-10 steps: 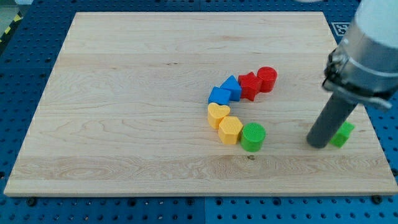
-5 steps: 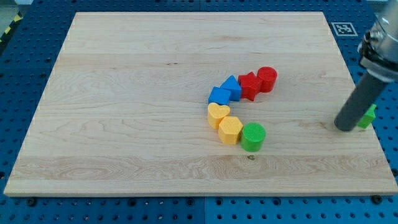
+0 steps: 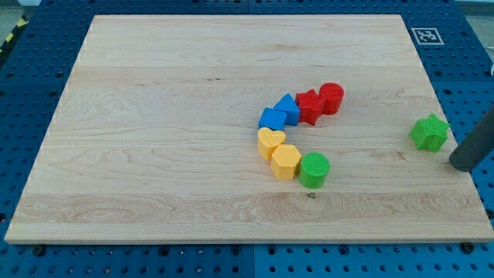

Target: Move the green star to the center right to the board

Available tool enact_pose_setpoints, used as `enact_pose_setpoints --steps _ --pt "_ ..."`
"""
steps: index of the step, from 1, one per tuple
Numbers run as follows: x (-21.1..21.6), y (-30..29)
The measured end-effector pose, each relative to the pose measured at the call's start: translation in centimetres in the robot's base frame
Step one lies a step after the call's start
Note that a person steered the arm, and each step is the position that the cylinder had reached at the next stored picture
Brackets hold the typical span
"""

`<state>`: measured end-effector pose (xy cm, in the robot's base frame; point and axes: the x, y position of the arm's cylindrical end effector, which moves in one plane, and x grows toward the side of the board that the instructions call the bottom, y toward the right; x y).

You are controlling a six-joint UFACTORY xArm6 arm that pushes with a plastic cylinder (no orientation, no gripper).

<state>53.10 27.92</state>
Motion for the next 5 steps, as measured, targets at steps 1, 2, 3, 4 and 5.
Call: enact_pose_setpoints --steps 1,2,3,4,5 --pt "-3.0 -2.2" --pt "-4.7 -2.1" --pt "-4.7 -2.1" --pt "-4.7 -2.1" --pt "-3.9 -3.4"
